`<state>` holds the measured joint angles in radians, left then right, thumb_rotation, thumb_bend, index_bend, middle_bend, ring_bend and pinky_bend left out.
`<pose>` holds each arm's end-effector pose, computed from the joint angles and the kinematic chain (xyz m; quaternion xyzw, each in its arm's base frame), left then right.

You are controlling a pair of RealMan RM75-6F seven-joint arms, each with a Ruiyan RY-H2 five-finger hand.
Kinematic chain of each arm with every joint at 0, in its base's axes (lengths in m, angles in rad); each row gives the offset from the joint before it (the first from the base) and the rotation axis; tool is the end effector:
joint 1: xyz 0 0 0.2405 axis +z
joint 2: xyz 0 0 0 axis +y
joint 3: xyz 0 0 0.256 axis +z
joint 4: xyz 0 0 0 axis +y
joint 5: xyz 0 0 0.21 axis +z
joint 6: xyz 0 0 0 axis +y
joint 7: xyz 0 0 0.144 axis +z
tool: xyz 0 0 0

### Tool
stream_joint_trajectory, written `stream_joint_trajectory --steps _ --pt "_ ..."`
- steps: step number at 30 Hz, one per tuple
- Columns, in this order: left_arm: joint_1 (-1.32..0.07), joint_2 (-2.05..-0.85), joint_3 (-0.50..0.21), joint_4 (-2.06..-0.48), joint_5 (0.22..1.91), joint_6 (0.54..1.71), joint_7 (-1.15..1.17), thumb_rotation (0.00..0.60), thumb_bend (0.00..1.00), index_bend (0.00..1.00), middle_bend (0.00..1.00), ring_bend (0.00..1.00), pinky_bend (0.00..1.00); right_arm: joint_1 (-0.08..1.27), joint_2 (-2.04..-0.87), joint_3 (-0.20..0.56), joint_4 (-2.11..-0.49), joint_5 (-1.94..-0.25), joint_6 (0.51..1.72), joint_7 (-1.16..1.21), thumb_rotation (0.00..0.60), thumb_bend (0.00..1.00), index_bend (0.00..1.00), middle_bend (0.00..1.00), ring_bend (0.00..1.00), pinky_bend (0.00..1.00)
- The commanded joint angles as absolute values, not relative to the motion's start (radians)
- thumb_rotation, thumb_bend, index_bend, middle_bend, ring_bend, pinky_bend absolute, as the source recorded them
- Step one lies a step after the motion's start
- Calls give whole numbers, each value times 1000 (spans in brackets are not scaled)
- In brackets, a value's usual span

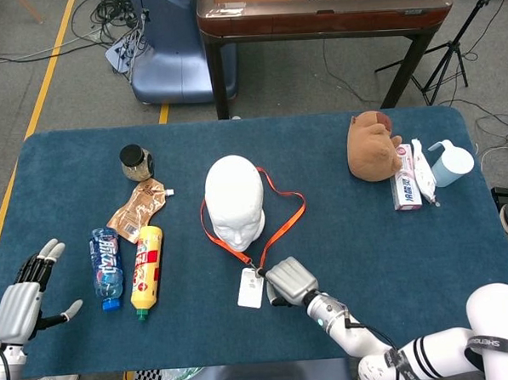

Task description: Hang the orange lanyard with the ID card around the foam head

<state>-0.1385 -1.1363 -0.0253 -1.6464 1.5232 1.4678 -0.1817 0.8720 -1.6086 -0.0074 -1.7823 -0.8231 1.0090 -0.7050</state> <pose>-0.2924 0.1909 0.1435 -0.5729 -0.4474 -0.4587 0.5110 -0.1040 -0.2592 -0.0681 0.8333 -0.3702 0.2597 0.3180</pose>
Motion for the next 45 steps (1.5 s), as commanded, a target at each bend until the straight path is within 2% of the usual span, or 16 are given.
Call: stream_joint_trajectory --steps 1,8,17,34,40,45 --pt "-137 -1136 -25 -1646 1523 1468 -182 600 193 0 0 0 34 876 -1628 16 -1750 -801 1015 -705 350 840 267 1000 1000 1000" --pt "-133 -1134 -25 -1646 1523 1469 -186 600 194 0 0 0 34 889 -1651 44 -1700 -755 1003 -709 349 837 267 1000 1000 1000" --pt "-131 -1138 -23 -1643 1523 1462 -195 600 194 0 0 0 34 900 -1669 42 -1664 -700 986 -730 350 835 267 1000 1000 1000" --pt "-127 -1140 -25 -1634 1522 1460 -205 600 194 0 0 0 34 916 -1712 52 -1664 -730 957 -702 350 834 267 1000 1000 1000" --pt "-125 -1137 -26 -1633 1527 1465 -211 600 193 0 0 0 34 901 -1689 38 -1702 -764 990 -700 350 835 267 1000 1000 1000" --pt "-124 -1133 -25 -1630 1530 1465 -213 600 193 0 0 0 34 846 -1606 1 -1783 -835 1078 -687 350 814 267 1000 1000 1000"
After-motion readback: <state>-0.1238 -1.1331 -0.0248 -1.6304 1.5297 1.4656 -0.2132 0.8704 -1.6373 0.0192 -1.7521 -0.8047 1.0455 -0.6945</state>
